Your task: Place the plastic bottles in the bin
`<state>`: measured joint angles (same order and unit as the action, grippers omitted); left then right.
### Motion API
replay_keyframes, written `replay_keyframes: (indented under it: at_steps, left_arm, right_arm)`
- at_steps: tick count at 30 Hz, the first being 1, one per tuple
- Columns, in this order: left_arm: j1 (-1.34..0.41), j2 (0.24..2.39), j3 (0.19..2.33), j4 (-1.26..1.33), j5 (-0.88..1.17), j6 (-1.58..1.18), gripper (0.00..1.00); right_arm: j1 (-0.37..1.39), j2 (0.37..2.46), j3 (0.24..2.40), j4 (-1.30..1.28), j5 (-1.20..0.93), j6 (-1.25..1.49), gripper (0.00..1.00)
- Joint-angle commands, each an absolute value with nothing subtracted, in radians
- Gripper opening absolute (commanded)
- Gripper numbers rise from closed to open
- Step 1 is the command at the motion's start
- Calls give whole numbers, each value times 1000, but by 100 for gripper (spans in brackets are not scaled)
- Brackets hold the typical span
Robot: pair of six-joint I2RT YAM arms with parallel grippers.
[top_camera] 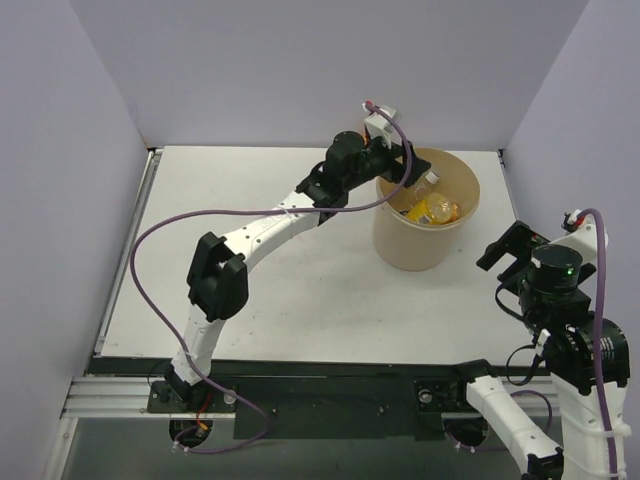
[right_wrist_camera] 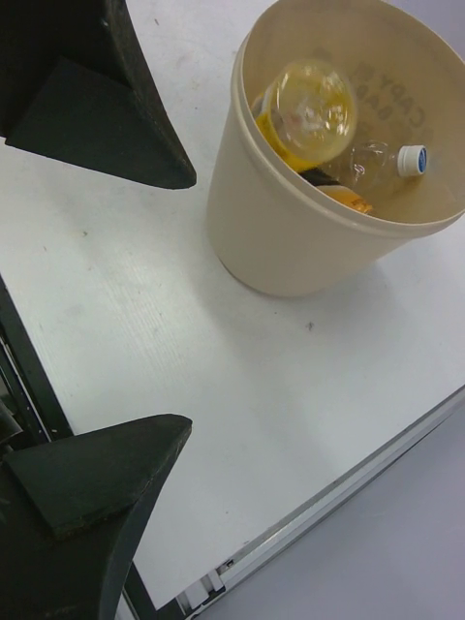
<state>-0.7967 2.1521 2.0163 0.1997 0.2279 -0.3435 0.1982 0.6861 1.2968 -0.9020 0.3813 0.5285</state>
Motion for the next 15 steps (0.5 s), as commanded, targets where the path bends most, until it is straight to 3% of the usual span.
replay_keyframes:
  at_steps: [1, 3, 8, 12, 15]
  left_arm:
    - [-724, 2054, 2005, 163, 10, -400, 89]
    - [-668, 2071, 2011, 109, -32, -509, 95]
    - [-545, 2158, 2044, 10, 27, -777, 97]
    - [-483, 2405, 2382, -254, 159, -868, 97]
    - [-462, 2549, 2543, -293, 303, -934, 97]
  right_arm:
    - [204, 700, 1330, -905, 397, 517, 95]
    - [204, 706, 1335, -904, 400, 514, 95]
    - [204, 770, 1364, -899, 405, 515, 95]
    - [204, 827, 1377, -868, 405, 520, 95]
    - [199, 900, 1382, -830, 428, 523, 96]
